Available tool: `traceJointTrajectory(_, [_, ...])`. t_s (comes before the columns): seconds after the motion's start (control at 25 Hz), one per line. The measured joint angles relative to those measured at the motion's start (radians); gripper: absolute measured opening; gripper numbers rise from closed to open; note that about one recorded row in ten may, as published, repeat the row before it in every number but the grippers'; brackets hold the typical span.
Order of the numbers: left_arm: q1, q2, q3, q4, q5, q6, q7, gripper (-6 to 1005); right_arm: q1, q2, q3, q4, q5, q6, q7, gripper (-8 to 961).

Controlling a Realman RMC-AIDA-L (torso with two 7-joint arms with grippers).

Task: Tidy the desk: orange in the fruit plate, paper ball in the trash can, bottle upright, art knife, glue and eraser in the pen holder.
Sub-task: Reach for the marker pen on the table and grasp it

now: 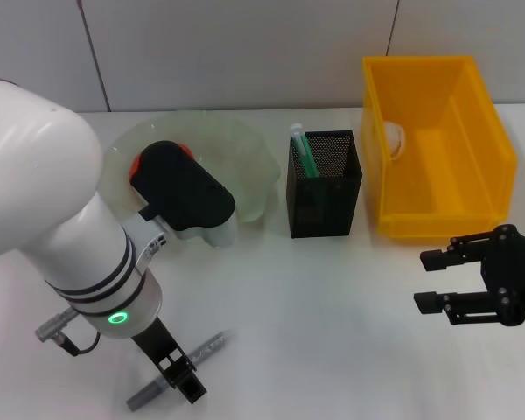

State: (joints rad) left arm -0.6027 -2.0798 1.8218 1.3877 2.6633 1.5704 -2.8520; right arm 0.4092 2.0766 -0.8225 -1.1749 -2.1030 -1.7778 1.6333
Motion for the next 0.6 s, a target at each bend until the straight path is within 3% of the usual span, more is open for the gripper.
traceJointTrajectory(0.32, [-0.038, 0.0, 0.024, -0.065, -0.009, -0.02, 0.012, 784, 0.011, 0.0, -0.001, 0.007, -0.006, 0.006, 0.002, 593])
traceJointTrajectory(0.6, [-0.041, 0.0, 0.029, -0.066, 0.001, -0.021, 0.007, 602, 0.013, 0.0, 0.0, 0.015, -0.008, 0.009, 0.002, 593])
